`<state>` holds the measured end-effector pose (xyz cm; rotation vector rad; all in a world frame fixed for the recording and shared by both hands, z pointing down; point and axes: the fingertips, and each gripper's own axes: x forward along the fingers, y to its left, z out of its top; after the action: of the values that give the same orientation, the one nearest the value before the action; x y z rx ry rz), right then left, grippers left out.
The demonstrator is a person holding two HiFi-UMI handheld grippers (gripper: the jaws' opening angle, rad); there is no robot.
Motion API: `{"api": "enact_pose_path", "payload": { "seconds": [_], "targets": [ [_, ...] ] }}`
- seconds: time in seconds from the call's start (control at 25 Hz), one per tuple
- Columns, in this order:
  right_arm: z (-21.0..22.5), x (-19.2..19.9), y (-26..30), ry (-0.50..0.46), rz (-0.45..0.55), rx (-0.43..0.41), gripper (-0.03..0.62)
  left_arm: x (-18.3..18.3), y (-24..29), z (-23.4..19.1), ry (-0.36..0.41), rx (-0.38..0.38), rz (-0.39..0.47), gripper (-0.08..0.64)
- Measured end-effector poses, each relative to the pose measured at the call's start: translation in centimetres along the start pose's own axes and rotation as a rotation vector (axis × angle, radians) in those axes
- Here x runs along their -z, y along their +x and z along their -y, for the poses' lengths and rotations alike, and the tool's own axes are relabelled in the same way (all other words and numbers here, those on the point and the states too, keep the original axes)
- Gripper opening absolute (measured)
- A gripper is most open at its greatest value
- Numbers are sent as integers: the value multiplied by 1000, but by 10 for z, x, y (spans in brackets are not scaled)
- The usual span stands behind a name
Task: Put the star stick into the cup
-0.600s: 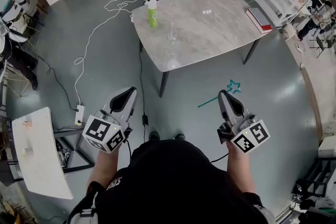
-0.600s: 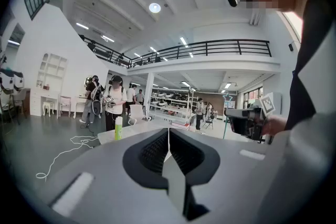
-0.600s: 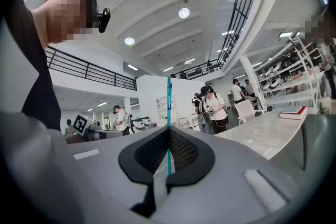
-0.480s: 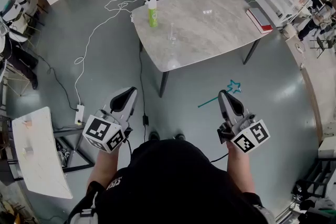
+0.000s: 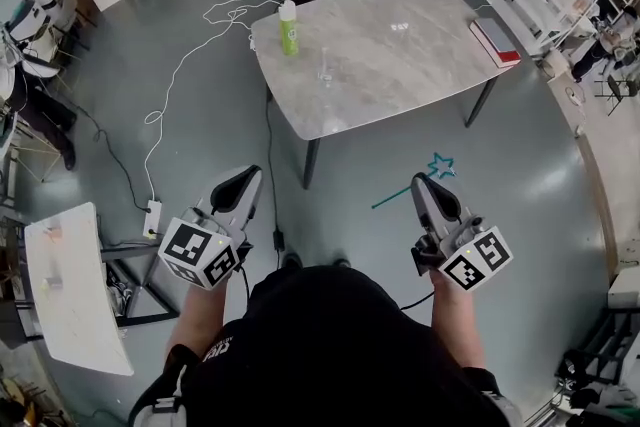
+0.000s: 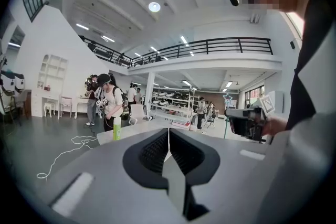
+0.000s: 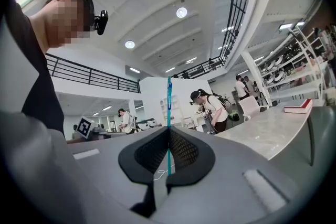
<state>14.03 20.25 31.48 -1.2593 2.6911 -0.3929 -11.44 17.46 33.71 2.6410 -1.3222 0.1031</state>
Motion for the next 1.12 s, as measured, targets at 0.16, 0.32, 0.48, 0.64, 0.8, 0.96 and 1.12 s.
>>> {"api": "enact_pose_path", "payload": {
  "seconds": [0.16,0.32,0.48,0.64,0.8,0.96,1.12],
  "targets": [
    [4,-1,-4,21,20,-2,17,-2,1,3,1,-5,6,8],
    [18,-10,-22,33,42,-18,17,-6,11,23,5,-13,15,8],
    [35,-20,-45,47,53,-45,17,-10,27,53,15,-20,13,6],
    [56,-24,-61,78,44,-50,17,-17,40,72,16,-28,6,6],
    [65,-14,-71,101,50,-49,17,-9,40,79,12,-35,-3,6],
    [70,-14,-69,113,52,-58,17,-11,47,79,12,-35,-8,6],
    [78,-9,-67,124,40,-55,17,-12,59,78,13,-23,-7,6]
  ]
}}
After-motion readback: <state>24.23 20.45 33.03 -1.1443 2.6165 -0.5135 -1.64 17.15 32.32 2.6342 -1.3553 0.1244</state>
